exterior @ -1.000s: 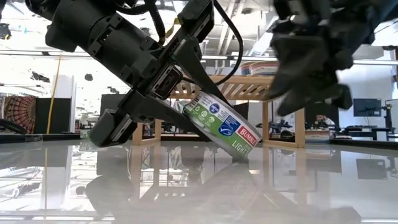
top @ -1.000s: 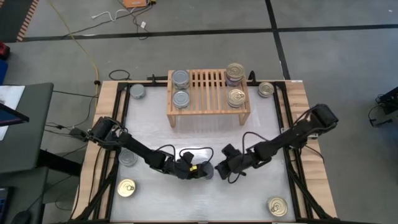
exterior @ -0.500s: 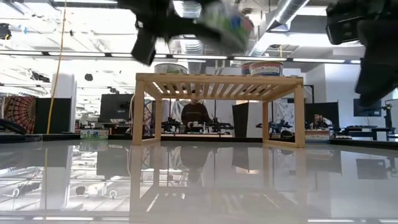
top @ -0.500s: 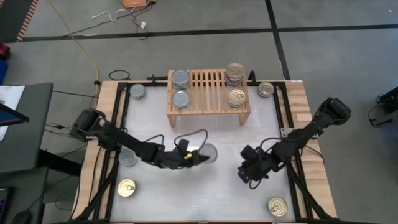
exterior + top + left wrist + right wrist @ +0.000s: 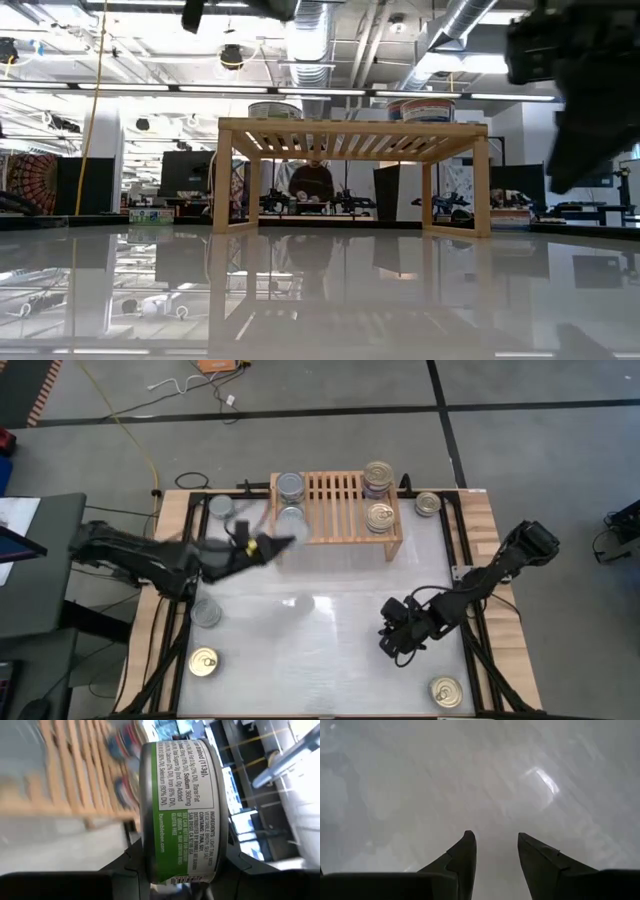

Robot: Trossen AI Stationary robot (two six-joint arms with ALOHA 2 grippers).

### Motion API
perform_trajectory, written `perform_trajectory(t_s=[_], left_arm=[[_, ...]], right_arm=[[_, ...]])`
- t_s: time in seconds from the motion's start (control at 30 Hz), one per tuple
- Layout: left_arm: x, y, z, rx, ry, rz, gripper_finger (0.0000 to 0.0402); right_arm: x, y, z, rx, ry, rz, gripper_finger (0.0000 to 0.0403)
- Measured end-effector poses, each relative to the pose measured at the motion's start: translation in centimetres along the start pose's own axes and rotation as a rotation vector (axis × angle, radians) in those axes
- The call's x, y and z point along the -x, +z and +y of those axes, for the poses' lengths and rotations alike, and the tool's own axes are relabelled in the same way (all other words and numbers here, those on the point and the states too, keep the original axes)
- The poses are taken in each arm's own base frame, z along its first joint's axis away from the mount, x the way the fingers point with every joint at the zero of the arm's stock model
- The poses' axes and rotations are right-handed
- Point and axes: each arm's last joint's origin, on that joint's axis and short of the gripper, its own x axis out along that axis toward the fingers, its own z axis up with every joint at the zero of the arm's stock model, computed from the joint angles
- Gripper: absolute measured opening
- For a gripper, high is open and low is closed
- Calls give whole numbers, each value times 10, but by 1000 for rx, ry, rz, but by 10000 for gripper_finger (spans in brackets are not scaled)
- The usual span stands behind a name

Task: Stack canned seafood by type on shelf
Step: Stack the green tuna can on top of the other green tuna can on the shelf

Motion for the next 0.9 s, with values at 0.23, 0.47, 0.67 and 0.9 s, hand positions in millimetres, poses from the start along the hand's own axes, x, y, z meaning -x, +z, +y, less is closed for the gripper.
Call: perform_trajectory(t_s=[0.23,0.47,0.67,0.9], left_arm=[[-30,49,24,-24,94,73,133],[-63,77,45,-61,196,156,133],[-78,88,44,-185,301,203,133],[-93,84,51,-207,369,235,135]], right_arm=[[-9,21,-3,-53,16,-46,168],[-15,40,-16,-124,-27,-70,168],[-18,50,-22,-138,-43,-80,168],[-20,57,-27,-147,-58,-89,168]])
